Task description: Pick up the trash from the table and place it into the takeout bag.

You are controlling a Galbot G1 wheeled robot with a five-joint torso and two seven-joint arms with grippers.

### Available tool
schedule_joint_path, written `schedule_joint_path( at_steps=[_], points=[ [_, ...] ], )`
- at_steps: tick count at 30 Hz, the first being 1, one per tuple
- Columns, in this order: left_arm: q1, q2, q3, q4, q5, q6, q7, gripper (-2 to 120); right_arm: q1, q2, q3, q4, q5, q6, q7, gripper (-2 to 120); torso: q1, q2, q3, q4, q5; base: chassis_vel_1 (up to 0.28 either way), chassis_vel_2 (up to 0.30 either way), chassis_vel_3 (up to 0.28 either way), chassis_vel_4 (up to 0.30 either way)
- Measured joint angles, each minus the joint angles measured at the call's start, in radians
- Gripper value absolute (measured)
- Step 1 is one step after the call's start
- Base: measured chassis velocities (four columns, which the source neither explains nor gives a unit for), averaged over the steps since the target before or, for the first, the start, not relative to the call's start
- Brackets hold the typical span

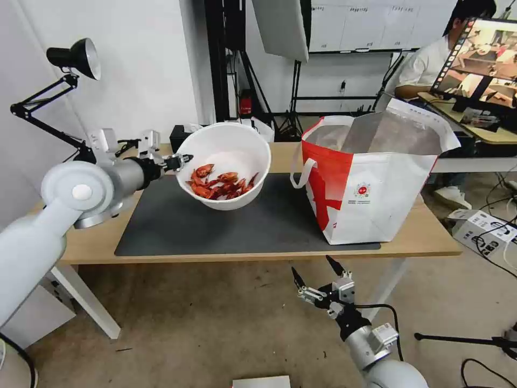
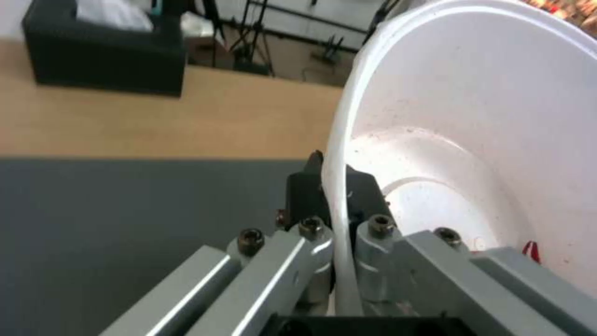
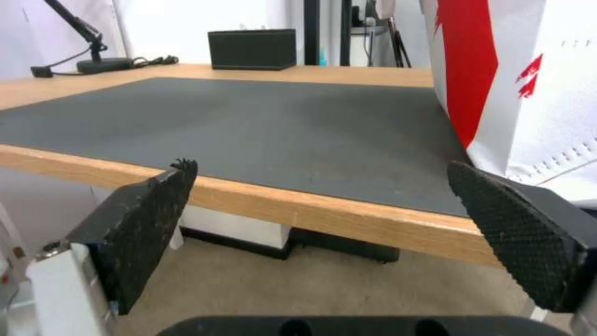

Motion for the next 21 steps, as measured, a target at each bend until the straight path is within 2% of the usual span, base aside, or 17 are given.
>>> schedule_joint_path(
  at_steps=[2, 5, 6, 9, 10, 12, 13, 14, 17, 18, 21],
  points=[
    [-0.043, -0.008, 0.03, 0.013, 0.0, -0.005, 0.002, 0, 0.0, 0.0, 0.0, 0.0, 0.0, 0.0, 0.0, 100, 0.0, 0.0, 0.0, 0.0, 0.0, 0.0, 0.0, 0.0, 0.0],
    [-0.16, -0.045, 0.124, 0.061, -0.012, -0.01, -0.003, 0, 0.0, 0.0, 0.0, 0.0, 0.0, 0.0, 0.0, 100, 0.0, 0.0, 0.0, -0.0002, 0.0, 0.0, 0.0, 0.0, 0.0],
    [-0.16, -0.045, 0.124, 0.061, -0.012, -0.01, -0.003, 0, 0.0, 0.0, 0.0, 0.0, 0.0, 0.0, 0.0, 100, 0.0, 0.0, 0.0, -0.0002, 0.0, 0.0, 0.0, 0.0, 0.0],
    [-0.29, -0.108, 0.225, 0.13, -0.031, -0.012, -0.019, 0, 0.0, 0.0, 0.0, 0.0, 0.0, 0.0, 0.0, 100, 0.0, 0.0, 0.0, -0.0002, 0.0, 0.0, 0.0, 0.0, 0.0],
    [-0.29, -0.108, 0.225, 0.13, -0.031, -0.012, -0.019, 0, 0.0, 0.0, 0.0, 0.0, 0.0, 0.0, 0.0, 100, 0.0, 0.0, 0.0, -0.0002, 0.0, 0.0, 0.0, 0.0, 0.0],
    [-0.358, -0.152, 0.266, 0.17, -0.038, -0.014, -0.036, 0, 0.0, 0.0, 0.0, 0.0, 0.0, 0.0, 0.0, 100, 0.0, 0.0, 0.0, -0.0001, 0.0003, 0.0, 0.0, 0.0, 0.0],
    [-0.406, -0.199, 0.291, 0.207, -0.046, -0.014, -0.064, 0, 0.0, 0.0, 0.0, 0.0, 0.0, 0.0, 0.0, 100, 0.0, 0.0, 0.0, -0.0001, 0.0003, 0.0, 0.0, 0.0, 0.0],
    [-0.406, -0.199, 0.291, 0.207, -0.046, -0.014, -0.064, 0, 0.0, 0.0, 0.0, 0.0, 0.0, 0.0, 0.0, 100, 0.0, 0.0, 0.0, -0.0001, 0.0003, 0.0, 0.0, 0.0, 0.0],
    [-0.492, -0.303, 0.336, 0.291, -0.054, -0.022, -0.102, 0, 0.0, 0.0, 0.0, 0.0, 0.0, 0.0, 0.0, 100, 0.0, 0.0, 0.0, -0.0005, 0.0005, 0.0, 0.0, 0.0, 0.0],
    [-0.492, -0.303, 0.336, 0.291, -0.054, -0.022, -0.102, 0, 0.0, 0.0, 0.0, 0.0, 0.0, 0.0, 0.0, 100, 0.0, 0.0, 0.0, -0.0005, 0.0005, 0.0, 0.0, 0.0, 0.0],
    [-0.547, -0.39, 0.369, 0.35, -0.062, -0.029, -0.129, 0, 0.0, 0.0, 0.0, 0.0, 0.0, 0.0, 0.0, 100, 0.0, 0.0, 0.0, -0.0003, 0.0004, 0.0, 0.0, 0.0, 0.0]
  ],
)
